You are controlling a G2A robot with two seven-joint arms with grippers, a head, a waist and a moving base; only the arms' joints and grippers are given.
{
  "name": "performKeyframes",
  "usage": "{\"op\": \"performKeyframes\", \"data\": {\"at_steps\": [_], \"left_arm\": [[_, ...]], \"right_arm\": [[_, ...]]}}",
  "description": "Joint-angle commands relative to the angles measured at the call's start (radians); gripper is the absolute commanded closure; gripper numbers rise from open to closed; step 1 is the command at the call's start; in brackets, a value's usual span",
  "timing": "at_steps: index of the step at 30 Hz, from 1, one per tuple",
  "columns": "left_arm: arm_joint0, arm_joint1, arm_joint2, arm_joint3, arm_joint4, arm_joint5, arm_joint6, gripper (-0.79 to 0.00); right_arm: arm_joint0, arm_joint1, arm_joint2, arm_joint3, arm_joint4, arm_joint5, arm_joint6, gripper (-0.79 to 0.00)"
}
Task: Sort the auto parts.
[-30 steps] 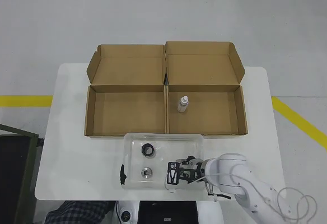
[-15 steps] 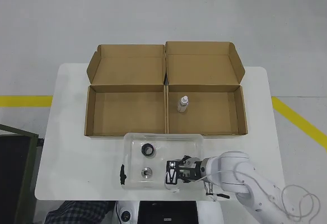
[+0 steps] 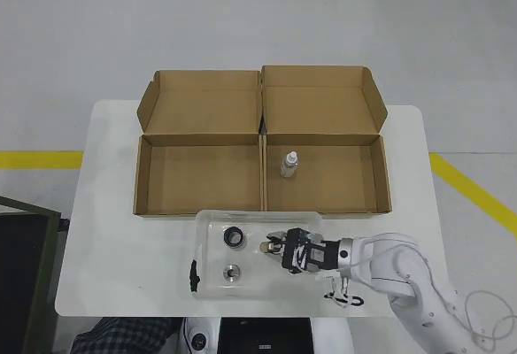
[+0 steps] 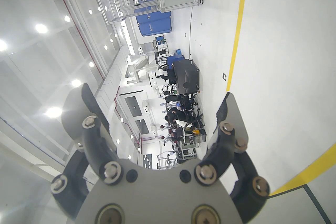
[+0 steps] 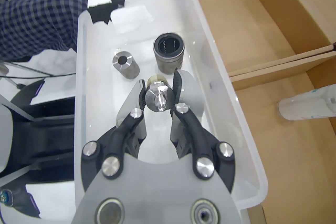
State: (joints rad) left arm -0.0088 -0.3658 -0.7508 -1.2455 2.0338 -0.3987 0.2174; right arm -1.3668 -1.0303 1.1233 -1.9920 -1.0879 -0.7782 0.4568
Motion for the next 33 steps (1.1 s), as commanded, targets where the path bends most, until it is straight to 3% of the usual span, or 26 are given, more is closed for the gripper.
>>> {"op": "performKeyframes", "data": {"at_steps": [1,8,14,28,33], "left_arm": [[0.000,0.000,0.000,0.000,0.000,0.000,0.000,-0.785],[0.000,0.000,0.000,0.000,0.000,0.000,0.000,-0.785],[0.000,0.000,0.000,0.000,0.000,0.000,0.000,-0.785],[0.000,0.000,0.000,0.000,0.000,0.000,0.000,-0.785],[0.000,0.000,0.000,0.000,0.000,0.000,0.000,-0.785]], "right_arm": [[-0.013,0.002,0.026,0.007,0.008,0.005,-0.073,0.000],[-0.063,0.007,0.117,0.016,0.033,0.047,-0.272,0.000],[-0.099,0.011,0.175,0.001,0.040,0.056,-0.350,0.000],[-0.067,0.011,0.218,-0.001,0.070,0.103,-0.338,0.000],[-0.041,0.013,0.234,0.002,0.066,0.117,-0.278,0.000]]}}
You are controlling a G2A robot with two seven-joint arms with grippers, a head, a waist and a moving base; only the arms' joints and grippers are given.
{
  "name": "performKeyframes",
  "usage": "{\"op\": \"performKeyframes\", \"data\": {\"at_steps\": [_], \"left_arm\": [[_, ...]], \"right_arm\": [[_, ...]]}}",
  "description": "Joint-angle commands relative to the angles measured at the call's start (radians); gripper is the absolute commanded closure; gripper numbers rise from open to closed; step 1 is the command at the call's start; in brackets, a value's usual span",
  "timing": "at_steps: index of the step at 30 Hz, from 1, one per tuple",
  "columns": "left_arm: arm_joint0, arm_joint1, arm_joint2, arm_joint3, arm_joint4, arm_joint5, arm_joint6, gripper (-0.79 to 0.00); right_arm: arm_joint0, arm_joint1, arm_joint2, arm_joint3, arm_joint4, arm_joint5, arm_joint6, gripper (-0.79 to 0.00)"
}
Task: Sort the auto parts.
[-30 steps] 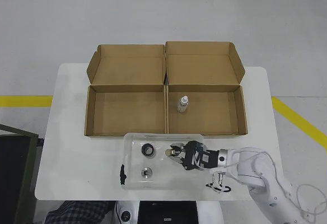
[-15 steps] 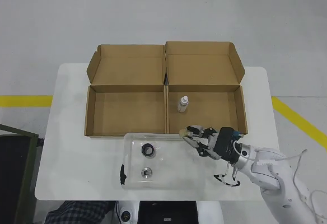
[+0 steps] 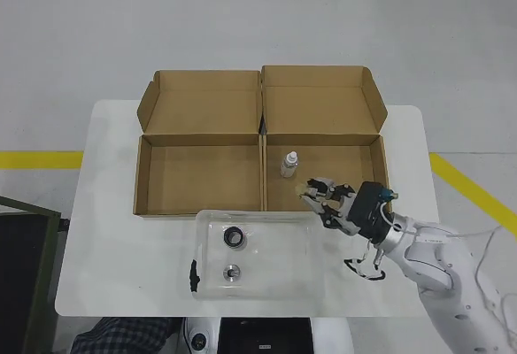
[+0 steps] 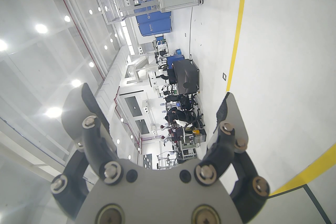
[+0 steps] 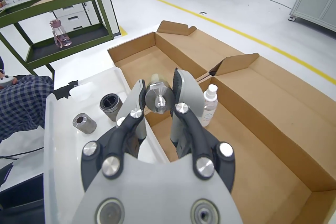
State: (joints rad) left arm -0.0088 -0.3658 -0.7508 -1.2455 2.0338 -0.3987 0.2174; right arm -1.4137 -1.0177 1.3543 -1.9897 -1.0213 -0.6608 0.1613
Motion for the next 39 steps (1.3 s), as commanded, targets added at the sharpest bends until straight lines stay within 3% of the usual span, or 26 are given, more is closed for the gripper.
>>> {"op": "performKeyframes", "data": {"at_steps": [1,10,22,39], "left_arm": [[0.000,0.000,0.000,0.000,0.000,0.000,0.000,-0.785],[0.000,0.000,0.000,0.000,0.000,0.000,0.000,-0.785],[0.000,0.000,0.000,0.000,0.000,0.000,0.000,-0.785],[0.000,0.000,0.000,0.000,0.000,0.000,0.000,-0.785]], "right_arm": [[0.012,0.001,0.006,0.000,-0.002,0.001,0.037,0.000],[0.103,0.004,0.002,0.040,0.007,0.024,0.219,0.000],[0.293,-0.006,-0.111,0.191,-0.007,0.034,0.458,0.000],[0.482,-0.035,-0.285,0.367,-0.068,0.057,0.639,0.000]]}}
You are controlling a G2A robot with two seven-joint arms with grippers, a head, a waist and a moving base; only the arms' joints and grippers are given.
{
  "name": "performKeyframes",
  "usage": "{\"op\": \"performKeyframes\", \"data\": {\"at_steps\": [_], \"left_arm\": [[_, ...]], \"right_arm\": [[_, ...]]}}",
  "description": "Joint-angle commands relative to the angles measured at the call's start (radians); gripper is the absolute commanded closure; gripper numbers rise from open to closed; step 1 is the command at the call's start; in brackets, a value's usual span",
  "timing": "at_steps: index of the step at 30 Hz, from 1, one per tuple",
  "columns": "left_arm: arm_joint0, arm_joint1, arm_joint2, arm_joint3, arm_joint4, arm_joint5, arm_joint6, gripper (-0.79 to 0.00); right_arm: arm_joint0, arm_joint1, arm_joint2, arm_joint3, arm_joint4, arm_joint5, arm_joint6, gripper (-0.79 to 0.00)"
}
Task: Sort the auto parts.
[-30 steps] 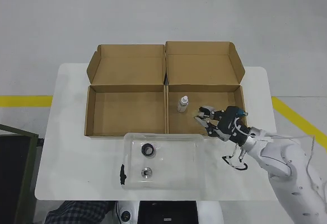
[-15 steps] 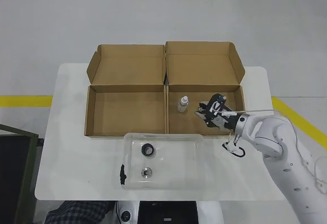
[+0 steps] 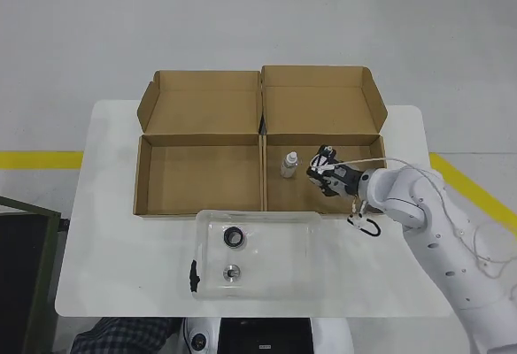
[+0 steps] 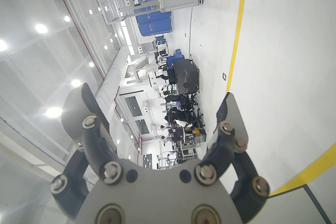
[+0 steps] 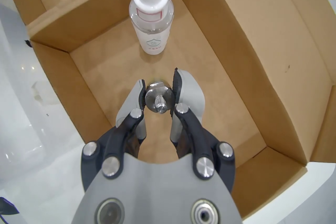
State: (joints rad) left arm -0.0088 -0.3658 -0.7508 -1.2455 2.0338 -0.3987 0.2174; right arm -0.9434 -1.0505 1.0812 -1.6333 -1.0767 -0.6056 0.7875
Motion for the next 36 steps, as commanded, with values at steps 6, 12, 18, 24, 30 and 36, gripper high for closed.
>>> {"op": "performKeyframes", "data": {"at_steps": [6,12,18,24,30,36], "left_arm": [[0.000,0.000,0.000,0.000,0.000,0.000,0.000,-0.785],[0.000,0.000,0.000,0.000,0.000,0.000,0.000,-0.785],[0.000,0.000,0.000,0.000,0.000,0.000,0.000,-0.785],[0.000,0.000,0.000,0.000,0.000,0.000,0.000,-0.785],[0.000,0.000,0.000,0.000,0.000,0.000,0.000,-0.785],[0.000,0.000,0.000,0.000,0.000,0.000,0.000,-0.785]], "right_arm": [[0.060,-0.015,-0.076,0.043,-0.076,0.028,0.066,0.000],[0.099,-0.031,-0.122,0.110,-0.061,0.028,0.062,0.000],[0.122,-0.042,-0.152,0.147,-0.054,0.031,0.060,-0.123],[0.127,-0.045,-0.153,0.147,-0.047,0.029,0.057,-0.363],[0.092,-0.030,-0.099,0.070,-0.029,0.019,0.048,-0.388],[0.002,-0.005,-0.008,-0.091,0.003,0.006,0.047,-0.416]]}}
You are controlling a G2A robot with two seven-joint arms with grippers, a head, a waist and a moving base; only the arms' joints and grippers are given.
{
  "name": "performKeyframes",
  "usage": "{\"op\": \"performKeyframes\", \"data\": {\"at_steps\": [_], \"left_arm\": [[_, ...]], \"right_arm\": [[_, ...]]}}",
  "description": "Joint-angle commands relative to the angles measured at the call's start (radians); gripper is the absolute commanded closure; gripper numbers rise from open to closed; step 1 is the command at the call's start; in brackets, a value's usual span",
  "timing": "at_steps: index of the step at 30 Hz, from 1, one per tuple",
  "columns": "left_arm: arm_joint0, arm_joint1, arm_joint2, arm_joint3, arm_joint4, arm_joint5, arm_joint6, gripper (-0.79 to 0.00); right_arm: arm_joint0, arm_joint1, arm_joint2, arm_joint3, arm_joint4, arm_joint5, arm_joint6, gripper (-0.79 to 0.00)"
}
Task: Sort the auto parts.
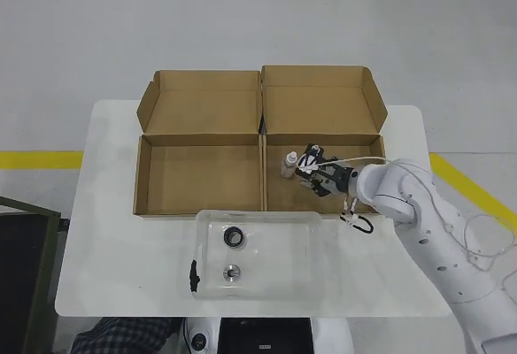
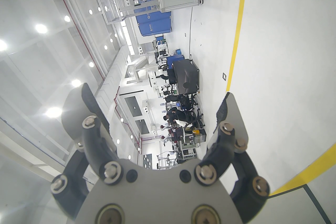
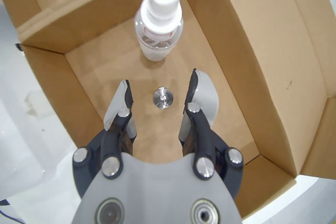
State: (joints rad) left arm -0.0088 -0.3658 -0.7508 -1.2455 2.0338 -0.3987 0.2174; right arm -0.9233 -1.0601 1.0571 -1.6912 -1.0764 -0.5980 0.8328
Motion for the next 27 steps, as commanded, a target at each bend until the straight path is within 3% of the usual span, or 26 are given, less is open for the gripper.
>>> {"op": "performKeyframes", "data": {"at_steps": [1,8,12,27], "left_arm": [[0.000,0.000,0.000,0.000,0.000,0.000,0.000,-0.785],[0.000,0.000,0.000,0.000,0.000,0.000,0.000,-0.785],[0.000,0.000,0.000,0.000,0.000,0.000,0.000,-0.785],[0.000,0.000,0.000,0.000,0.000,0.000,0.000,-0.785]], "right_arm": [[-0.035,0.008,0.028,-0.062,0.004,-0.004,0.004,-0.416],[-0.151,0.025,0.073,-0.240,0.016,-0.009,-0.027,-0.468],[-0.203,0.025,0.046,-0.309,-0.002,-0.012,-0.070,-0.459],[-0.222,-0.007,-0.159,-0.316,-0.106,0.020,-0.214,-0.409]]}}
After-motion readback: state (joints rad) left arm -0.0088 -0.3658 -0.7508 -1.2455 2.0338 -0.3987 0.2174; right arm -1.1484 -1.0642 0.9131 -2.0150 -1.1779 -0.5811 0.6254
